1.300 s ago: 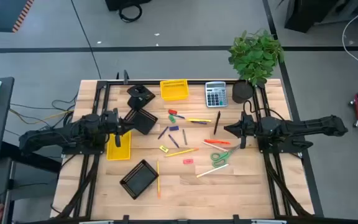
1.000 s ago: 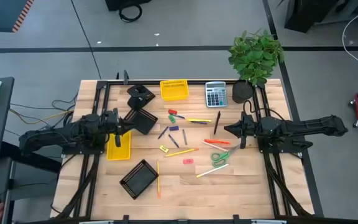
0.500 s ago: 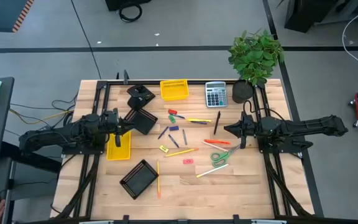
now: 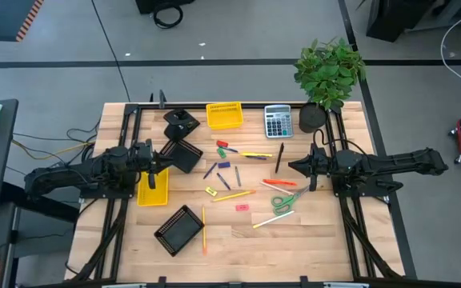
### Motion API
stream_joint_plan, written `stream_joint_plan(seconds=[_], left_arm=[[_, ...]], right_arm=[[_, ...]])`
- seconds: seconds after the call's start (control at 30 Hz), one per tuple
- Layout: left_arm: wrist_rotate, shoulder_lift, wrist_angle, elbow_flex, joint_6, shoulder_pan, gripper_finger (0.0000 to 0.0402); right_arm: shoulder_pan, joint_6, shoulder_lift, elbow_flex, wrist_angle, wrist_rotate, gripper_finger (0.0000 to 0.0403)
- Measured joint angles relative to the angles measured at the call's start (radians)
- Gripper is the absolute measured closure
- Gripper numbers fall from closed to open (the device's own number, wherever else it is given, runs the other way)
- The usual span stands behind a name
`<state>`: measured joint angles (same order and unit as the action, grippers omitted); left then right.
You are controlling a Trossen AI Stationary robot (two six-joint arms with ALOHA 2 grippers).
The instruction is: Sort crayons/erasers/pens/pencils in bins
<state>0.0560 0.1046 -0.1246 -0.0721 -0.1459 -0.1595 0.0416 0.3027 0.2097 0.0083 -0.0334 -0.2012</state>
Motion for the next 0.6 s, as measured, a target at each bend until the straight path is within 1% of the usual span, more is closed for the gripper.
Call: stream_joint_plan(seconds=[0.37, 0.6], left_arm=[[0.000, 0.000, 0.000, 0.000, 0.000, 0.000, 0.0342], [0.000, 0.000, 0.000, 0.000, 0.000, 0.000, 0.0350]], right_arm=[[0.000, 0.000, 0.000, 0.000, 0.000, 0.000, 0.0382], [0.000, 0.000, 0.000, 0.000, 0.000, 0.000, 0.0382]])
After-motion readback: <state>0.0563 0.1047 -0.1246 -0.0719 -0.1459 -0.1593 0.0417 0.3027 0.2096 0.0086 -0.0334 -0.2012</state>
